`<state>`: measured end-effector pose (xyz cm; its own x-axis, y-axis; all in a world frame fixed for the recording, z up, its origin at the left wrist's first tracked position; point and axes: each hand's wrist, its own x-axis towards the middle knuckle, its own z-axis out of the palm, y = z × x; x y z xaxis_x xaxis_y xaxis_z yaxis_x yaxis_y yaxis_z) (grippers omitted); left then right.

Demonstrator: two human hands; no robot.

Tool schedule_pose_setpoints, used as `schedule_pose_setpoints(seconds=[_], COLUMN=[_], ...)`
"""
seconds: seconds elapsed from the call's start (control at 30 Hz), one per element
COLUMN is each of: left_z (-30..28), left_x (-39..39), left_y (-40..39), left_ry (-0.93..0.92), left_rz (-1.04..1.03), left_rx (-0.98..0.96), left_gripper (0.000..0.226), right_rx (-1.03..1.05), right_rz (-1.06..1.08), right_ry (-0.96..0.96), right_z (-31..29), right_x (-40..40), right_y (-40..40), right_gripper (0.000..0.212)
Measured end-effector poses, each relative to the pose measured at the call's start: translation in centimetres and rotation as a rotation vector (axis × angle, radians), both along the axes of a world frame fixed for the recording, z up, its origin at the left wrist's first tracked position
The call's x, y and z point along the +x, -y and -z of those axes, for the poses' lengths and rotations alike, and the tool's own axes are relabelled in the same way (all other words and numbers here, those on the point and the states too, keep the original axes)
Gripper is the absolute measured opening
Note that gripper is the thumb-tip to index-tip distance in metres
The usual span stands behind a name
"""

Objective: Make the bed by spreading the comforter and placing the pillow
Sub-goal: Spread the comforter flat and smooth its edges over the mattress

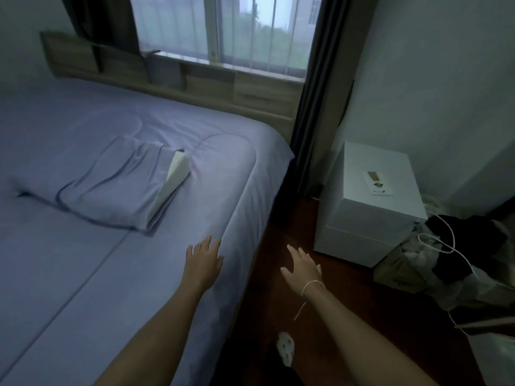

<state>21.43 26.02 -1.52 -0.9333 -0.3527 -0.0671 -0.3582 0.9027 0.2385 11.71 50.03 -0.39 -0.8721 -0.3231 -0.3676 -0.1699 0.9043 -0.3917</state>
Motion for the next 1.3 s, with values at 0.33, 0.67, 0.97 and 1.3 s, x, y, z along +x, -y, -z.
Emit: schedule_pose_setpoints(seconds=[0.33, 0.67, 0.97, 1.3], left_z=[-0.3, 4.0, 5.3, 10.7], left_x=[-21.4, -38.3, -55.0, -73.1], left_y=[3.1, 10.1, 16.4, 21.5], left_ry=[0.017, 0.159, 0.138, 0.093], left_rz=[-0.149, -0.265, -0.339, -0.407], left_rx=[0.025, 0.002, 0.074, 0.143], left_gripper=[0.049, 0.061, 0.056, 0.071], right_rx=[0.006, -0.047, -0.197, -0.335], right_rz=[-0.074, -0.189, -0.075, 0.292], right_ry=[0.006, 0.082, 0.214, 0.241], right_z=[0.0, 1.2, 3.8, 14.9], right_x=[-26.0, -46.0, -62.9, -79.2], right_y=[3.0, 14.7, 22.2, 32.7], right_gripper=[0.065, 0.06, 0.056, 0.055])
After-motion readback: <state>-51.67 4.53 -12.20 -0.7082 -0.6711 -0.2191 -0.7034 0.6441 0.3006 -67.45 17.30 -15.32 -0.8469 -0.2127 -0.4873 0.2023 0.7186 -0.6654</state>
